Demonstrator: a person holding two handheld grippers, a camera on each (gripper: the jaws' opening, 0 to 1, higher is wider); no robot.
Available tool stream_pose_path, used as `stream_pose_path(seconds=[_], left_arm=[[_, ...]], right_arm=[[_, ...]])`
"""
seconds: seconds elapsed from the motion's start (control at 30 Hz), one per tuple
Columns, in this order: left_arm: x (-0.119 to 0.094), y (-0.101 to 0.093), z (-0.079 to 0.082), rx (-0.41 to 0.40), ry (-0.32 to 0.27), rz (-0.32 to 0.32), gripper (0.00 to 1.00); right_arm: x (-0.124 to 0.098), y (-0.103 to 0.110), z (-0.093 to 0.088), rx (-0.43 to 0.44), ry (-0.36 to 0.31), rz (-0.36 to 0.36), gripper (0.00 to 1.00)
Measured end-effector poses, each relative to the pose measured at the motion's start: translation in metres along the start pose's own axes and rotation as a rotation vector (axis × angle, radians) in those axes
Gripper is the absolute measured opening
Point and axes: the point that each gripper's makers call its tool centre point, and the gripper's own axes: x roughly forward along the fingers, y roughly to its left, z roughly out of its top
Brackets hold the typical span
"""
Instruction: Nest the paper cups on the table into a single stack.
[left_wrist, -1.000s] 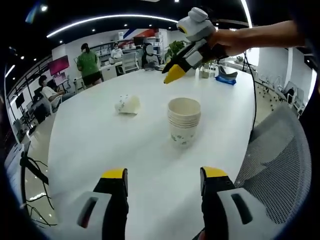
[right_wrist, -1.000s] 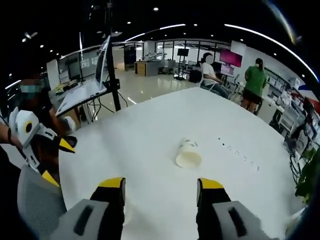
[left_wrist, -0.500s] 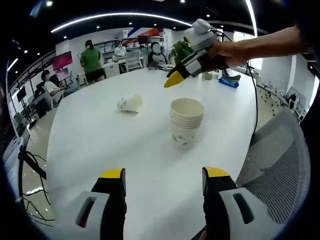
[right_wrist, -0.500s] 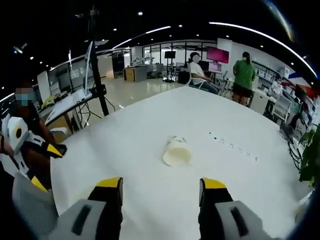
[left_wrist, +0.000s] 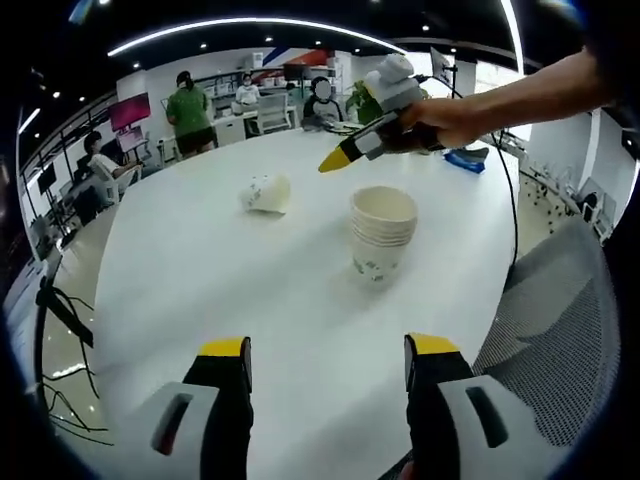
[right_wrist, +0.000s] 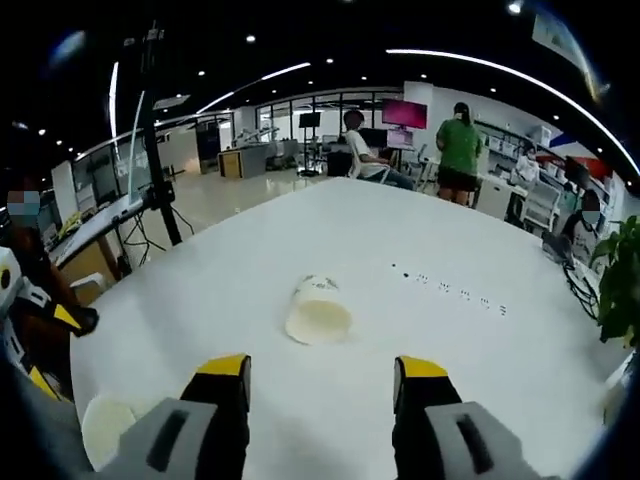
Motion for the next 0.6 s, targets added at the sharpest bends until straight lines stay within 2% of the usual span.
stream_pose_path(seconds=[0.13, 0.23, 0.3, 0.6], left_arm=[[0.001, 0.000, -0.001, -0.011, 0.003, 0.004, 0.60], [0.003, 0.000, -0.003, -0.019, 0.010, 0.004, 0.60], [0.005, 0.000, -0.005, -0.029, 0.014, 0.001, 0.60], [0.009, 0.003, -0.011, -0.054, 0.024, 0.009, 0.60]], right_arm=[[0.007, 0.000, 0.002, 0.008, 0.000, -0.006, 0.56], [0.020, 0.000, -0.001, 0.028, 0.000, -0.006, 0.55], [0.033, -0.008, -0.004, 0.034, 0.000, -0.007, 0.54], [0.063, -0.016, -0.004, 0.092, 0.001, -0.009, 0.54]])
